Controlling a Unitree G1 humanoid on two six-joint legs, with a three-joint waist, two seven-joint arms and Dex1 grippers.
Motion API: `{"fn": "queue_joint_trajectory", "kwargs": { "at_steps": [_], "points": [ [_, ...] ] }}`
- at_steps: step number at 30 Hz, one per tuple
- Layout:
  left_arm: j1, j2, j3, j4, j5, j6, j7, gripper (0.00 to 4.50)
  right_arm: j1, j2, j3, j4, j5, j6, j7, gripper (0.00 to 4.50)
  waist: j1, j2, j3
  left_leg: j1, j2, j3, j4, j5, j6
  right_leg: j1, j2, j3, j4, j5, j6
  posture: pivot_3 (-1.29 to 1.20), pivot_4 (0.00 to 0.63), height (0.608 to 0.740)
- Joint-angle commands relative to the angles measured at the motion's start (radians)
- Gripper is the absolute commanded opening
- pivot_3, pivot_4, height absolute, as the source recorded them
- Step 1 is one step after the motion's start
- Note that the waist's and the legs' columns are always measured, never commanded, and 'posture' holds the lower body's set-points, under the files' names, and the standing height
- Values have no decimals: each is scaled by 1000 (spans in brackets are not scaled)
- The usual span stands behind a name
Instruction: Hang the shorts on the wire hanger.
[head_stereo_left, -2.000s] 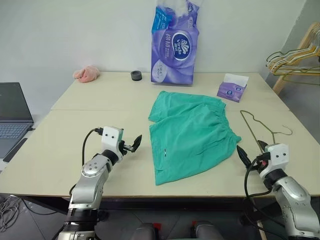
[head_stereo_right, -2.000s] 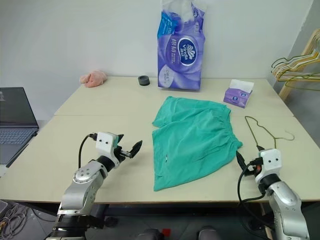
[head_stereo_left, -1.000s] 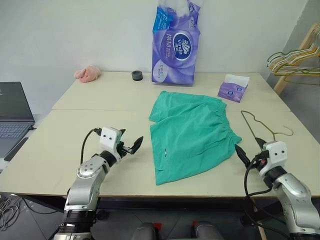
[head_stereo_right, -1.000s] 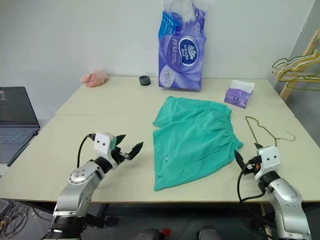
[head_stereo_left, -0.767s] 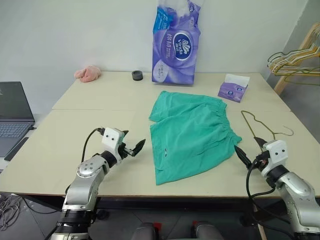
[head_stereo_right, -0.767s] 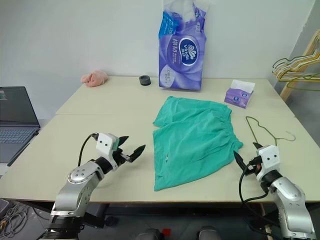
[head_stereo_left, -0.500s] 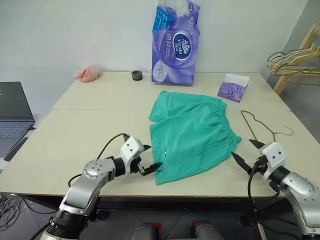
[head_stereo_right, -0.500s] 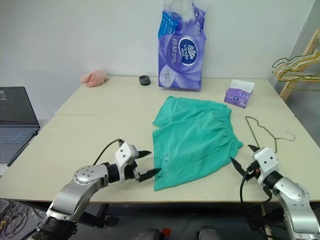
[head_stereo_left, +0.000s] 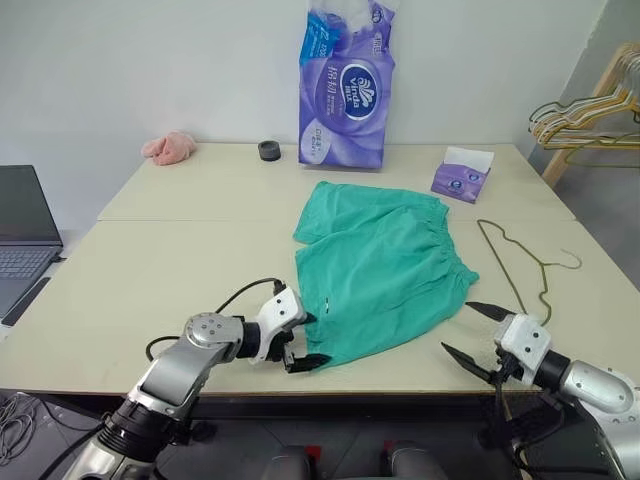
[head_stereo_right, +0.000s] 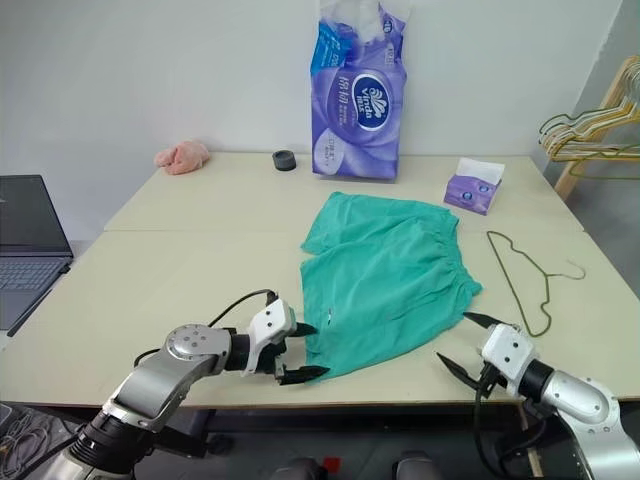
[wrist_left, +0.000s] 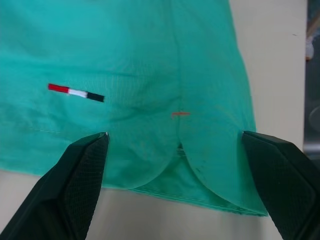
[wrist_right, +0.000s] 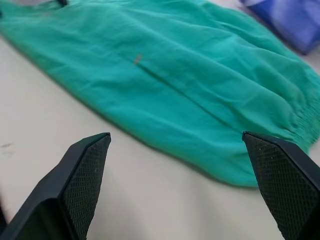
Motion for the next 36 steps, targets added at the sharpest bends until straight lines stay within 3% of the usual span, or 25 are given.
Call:
{"fn": "queue_joint_trajectory", "kwargs": {
  "at_steps": [1,4,7,13,20,26,32,36],
  "points": [
    [-27,26,-11,3,15,-2,-40,4472,-7,-25,14,-28,-17,-67,34,4500,-1,0,0,0,0,0,0,0,0,0,0,0,0,0,0,-55,43,740],
    [-30,35,-18,11,31,-22,-54,4472,-15,-26,21,-20,-20,-81,35,4500,0,0,0,0,1,0,0,0,0,0,1,0,0,-1,-1,-53,43,740],
    [-32,31,-22,21,51,-41,-52,3885,-29,-23,21,-3,-23,-92,31,4500,0,-1,1,0,1,0,0,0,0,0,1,0,0,0,-1,-53,43,740],
    [-35,6,-14,36,57,-52,-43,2123,-57,-28,18,39,-73,-145,8,4500,0,-1,1,0,1,-1,0,0,0,0,1,0,0,0,-1,-52,46,740],
    [-54,-32,39,34,-14,-16,-49,10,-224,-31,89,241,-369,-214,-162,4500,-2,-1,2,0,1,0,0,0,0,0,1,0,0,0,-1,-64,47,740],
    [-120,-55,143,48,-140,77,-53,10,-374,-26,151,406,-489,-221,-258,4500,-4,0,4,0,1,0,0,0,0,-1,2,0,1,1,-2,-65,43,740],
    [-189,-70,223,98,-198,129,-37,10,-498,-33,225,590,-632,-308,-411,4500,-10,0,4,1,0,0,0,0,0,1,2,0,1,2,-3,-63,42,740],
    [-208,-55,235,125,-198,125,-43,10,-563,-9,261,683,-648,-348,-464,4500,-22,-2,3,1,1,0,0,0,0,1,2,0,1,4,-7,-59,42,740]
  ]
}}
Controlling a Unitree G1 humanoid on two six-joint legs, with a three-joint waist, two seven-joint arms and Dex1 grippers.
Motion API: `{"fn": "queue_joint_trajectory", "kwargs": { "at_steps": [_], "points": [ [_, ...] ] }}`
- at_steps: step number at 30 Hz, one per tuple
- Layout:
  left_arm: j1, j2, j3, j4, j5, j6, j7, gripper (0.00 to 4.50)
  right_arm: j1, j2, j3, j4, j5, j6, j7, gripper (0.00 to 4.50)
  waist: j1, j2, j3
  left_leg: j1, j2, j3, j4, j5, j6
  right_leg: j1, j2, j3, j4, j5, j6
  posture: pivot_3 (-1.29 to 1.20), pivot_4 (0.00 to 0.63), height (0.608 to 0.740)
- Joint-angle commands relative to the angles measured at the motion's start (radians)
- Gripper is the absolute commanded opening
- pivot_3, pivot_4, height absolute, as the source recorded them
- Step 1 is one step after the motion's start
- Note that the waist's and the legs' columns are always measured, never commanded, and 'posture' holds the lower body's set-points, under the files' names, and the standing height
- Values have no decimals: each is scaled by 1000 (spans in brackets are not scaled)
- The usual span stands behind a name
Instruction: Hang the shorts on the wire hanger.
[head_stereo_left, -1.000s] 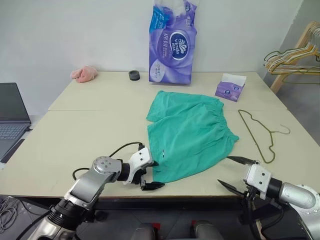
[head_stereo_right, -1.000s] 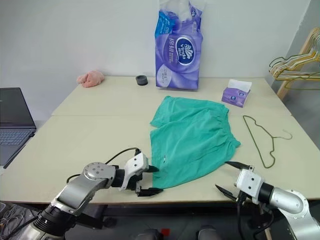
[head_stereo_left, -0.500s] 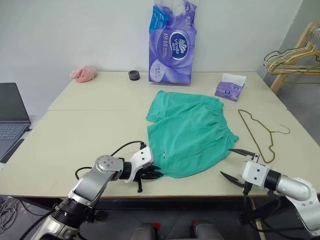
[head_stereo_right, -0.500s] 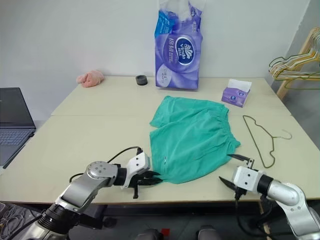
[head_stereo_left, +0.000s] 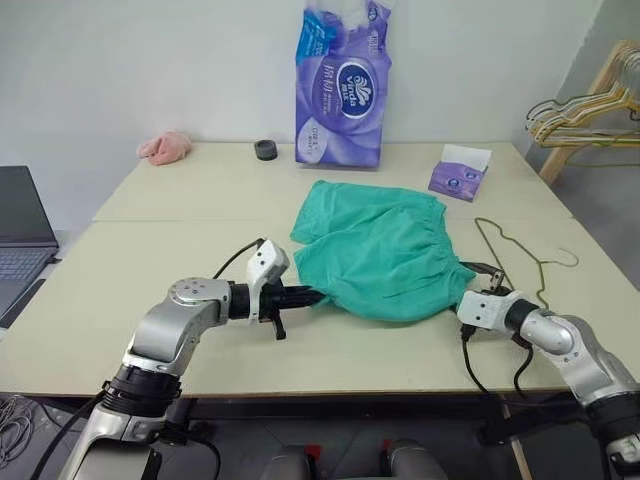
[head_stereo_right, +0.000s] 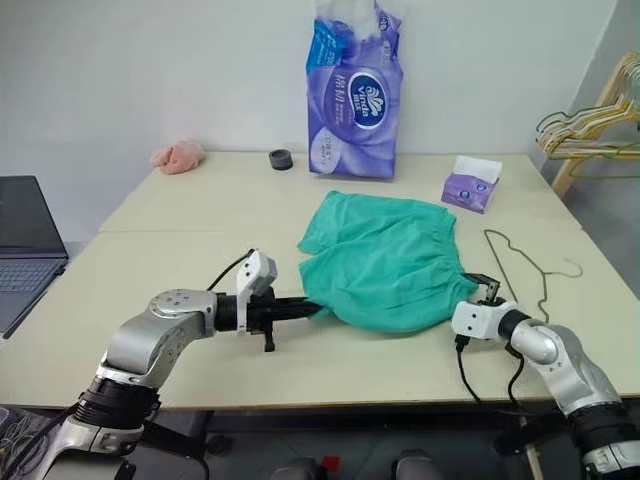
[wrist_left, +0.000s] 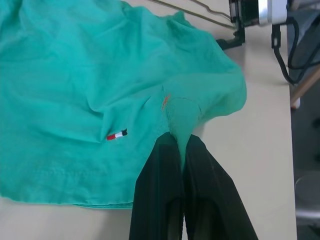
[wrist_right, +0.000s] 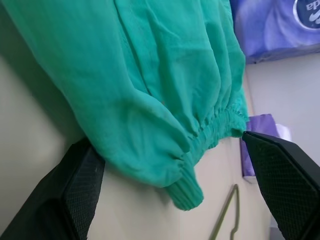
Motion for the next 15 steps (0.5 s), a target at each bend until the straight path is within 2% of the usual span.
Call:
{"fn": "queue_joint_trajectory", "kwargs": {
  "at_steps": [1,2,5,15],
  "points": [
    [-23,16,28,3,-8,-13,-8,10,-42,13,24,66,-17,-31,-41,4500,-7,0,0,0,0,0,0,0,0,0,0,0,0,0,0,-59,41,740],
    [-21,20,27,5,-7,-16,-10,10,-53,18,29,78,-12,-40,-46,4500,-8,0,0,0,0,0,0,0,0,0,0,0,0,0,0,-59,41,740],
    [-14,27,25,9,-5,-24,-13,0,-76,31,41,99,4,-67,-49,3895,-10,0,0,1,0,-1,0,0,0,0,1,1,0,0,0,-59,41,740],
    [27,95,10,34,12,-59,-74,0,-136,15,101,124,7,-174,12,527,-23,0,0,1,1,-3,-1,0,0,-1,1,2,1,0,0,-71,40,740]
  ]
}}
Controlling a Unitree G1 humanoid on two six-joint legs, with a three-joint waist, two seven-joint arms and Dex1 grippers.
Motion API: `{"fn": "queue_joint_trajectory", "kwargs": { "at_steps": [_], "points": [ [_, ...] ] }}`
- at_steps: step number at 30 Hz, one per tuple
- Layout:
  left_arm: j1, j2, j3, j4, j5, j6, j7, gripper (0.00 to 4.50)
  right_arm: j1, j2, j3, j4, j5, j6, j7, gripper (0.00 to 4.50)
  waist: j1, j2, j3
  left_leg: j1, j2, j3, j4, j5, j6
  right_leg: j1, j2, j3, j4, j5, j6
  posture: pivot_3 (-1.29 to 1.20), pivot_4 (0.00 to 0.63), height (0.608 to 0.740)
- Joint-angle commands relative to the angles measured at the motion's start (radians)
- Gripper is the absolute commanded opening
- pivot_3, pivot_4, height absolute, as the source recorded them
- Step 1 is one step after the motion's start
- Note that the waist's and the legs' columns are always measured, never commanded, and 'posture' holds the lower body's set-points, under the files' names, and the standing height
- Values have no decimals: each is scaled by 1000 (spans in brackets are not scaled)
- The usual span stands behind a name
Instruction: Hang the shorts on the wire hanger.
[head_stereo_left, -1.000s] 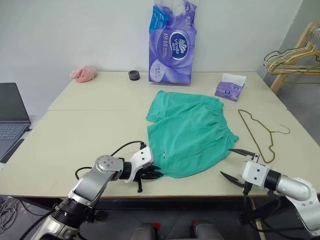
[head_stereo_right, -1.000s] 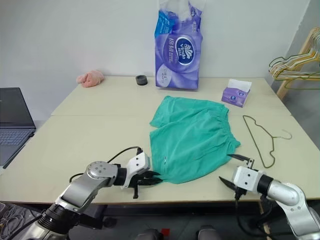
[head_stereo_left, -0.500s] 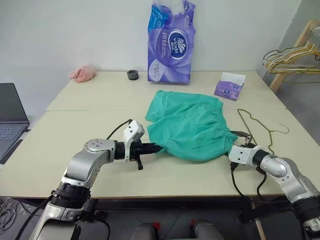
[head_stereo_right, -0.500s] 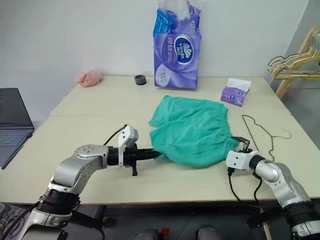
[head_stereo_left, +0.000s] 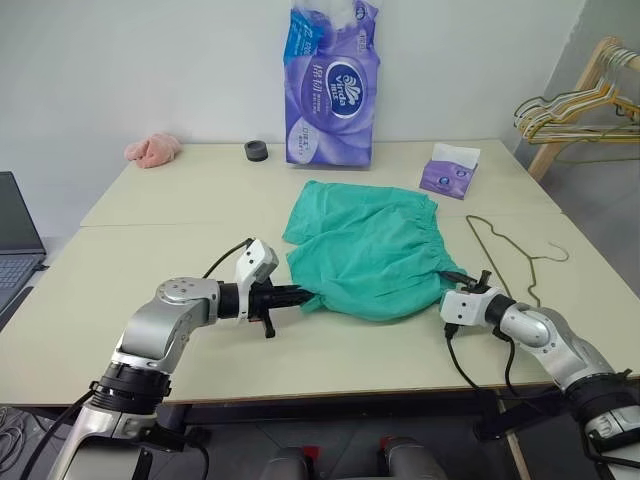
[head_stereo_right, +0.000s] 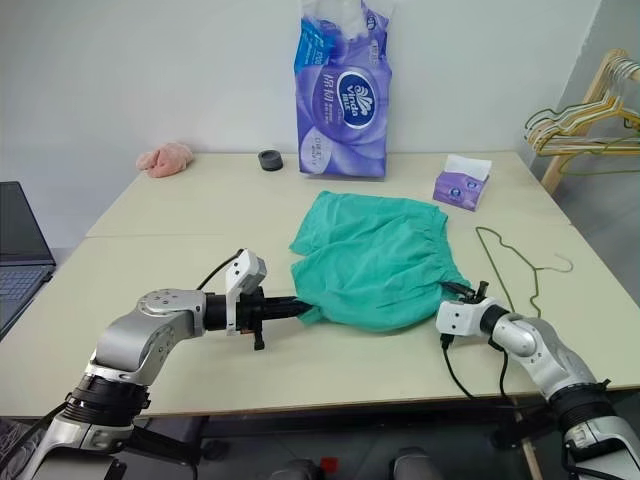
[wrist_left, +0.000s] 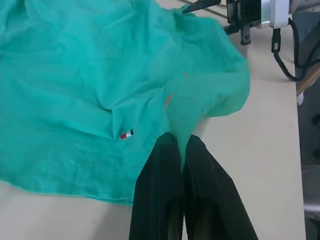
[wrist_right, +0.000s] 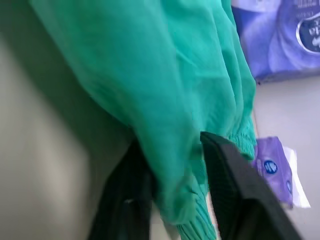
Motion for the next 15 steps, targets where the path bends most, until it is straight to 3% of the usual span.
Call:
{"fn": "queue_joint_trajectory", "kwargs": {
  "at_steps": [1,7,15],
  "points": [
    [3,41,6,-1,9,-30,-46,0,-54,-20,12,13,6,-57,24,190,-4,0,0,0,0,0,0,0,0,0,0,0,0,0,0,-71,40,740],
    [73,172,-50,20,59,-91,-191,0,-76,-84,32,-21,93,-90,212,31,-17,1,1,0,0,0,-1,0,0,0,0,0,0,-1,-1,-72,41,740],
    [266,341,-108,-127,35,-105,-394,0,102,-223,29,-348,301,65,544,31,-13,5,5,0,8,-1,-1,-1,1,0,0,0,0,-2,-2,-77,56,740]
  ]
}}
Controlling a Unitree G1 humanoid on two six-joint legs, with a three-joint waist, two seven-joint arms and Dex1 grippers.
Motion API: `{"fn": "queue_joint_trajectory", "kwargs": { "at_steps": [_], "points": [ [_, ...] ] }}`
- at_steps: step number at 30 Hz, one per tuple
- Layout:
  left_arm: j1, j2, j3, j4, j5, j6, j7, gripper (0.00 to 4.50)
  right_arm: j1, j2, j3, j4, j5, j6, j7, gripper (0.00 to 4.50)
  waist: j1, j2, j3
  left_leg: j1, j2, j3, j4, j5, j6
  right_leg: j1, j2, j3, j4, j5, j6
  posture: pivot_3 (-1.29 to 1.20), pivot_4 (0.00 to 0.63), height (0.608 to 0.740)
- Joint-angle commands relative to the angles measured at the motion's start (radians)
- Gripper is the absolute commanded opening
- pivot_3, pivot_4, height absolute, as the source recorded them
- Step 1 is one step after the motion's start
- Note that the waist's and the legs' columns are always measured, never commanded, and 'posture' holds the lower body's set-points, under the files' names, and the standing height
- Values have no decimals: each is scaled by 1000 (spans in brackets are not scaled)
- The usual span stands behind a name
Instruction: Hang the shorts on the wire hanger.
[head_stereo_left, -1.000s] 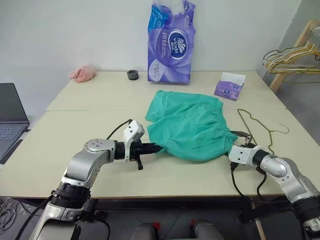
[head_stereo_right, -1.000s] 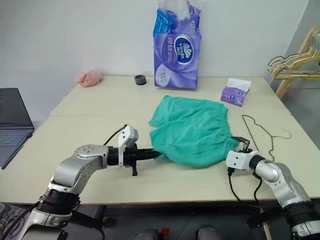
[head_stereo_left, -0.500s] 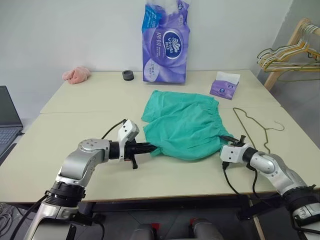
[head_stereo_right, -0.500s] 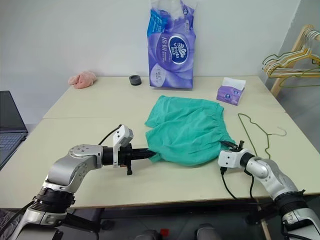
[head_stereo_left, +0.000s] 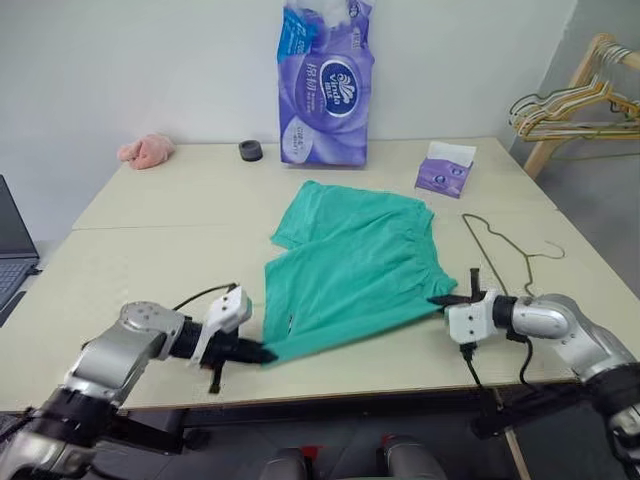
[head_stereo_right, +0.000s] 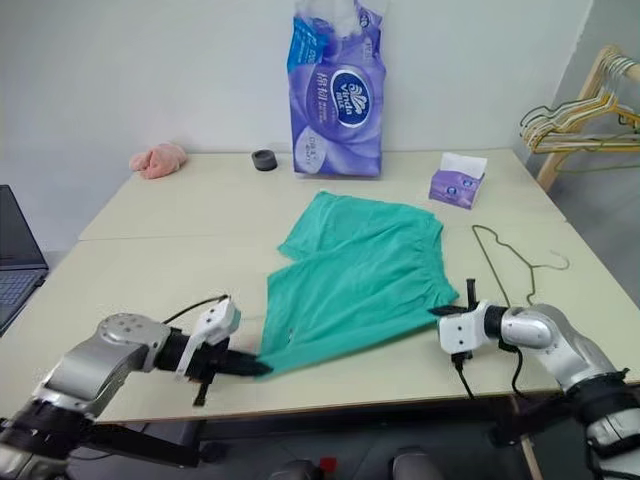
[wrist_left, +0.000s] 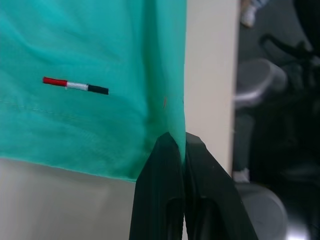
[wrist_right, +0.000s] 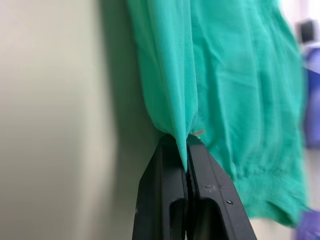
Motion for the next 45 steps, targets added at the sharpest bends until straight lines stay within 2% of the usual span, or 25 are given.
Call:
{"fn": "queue_joint_trajectory", "kwargs": {
  "at_steps": [1,6,16,30,45],
  "points": [
    [52,53,-23,-49,4,-19,-66,0,45,-64,-37,-119,74,102,99,31,1,2,2,0,0,1,0,0,0,0,0,0,0,0,0,-81,56,740],
    [107,98,-42,-101,9,-45,-120,0,149,-147,-67,-323,167,285,206,31,4,2,4,1,2,2,1,0,0,0,1,0,1,-7,-3,-95,59,740],
    [42,109,-73,-79,41,-67,-152,0,286,-239,-96,-561,275,524,318,31,4,0,13,2,5,5,1,-1,-1,0,5,-1,2,-8,-4,-107,60,740],
    [57,126,-73,-109,33,-45,-185,0,333,-257,-104,-634,307,585,375,31,2,-5,21,1,7,6,1,-1,-2,-1,6,-2,2,-8,-4,-103,61,740],
    [109,165,-66,-173,-2,-22,-189,0,354,-277,-113,-612,308,565,399,31,4,-6,24,2,7,6,1,-1,-2,-1,6,-2,2,-8,-4,-98,65,740]
  ]
}}
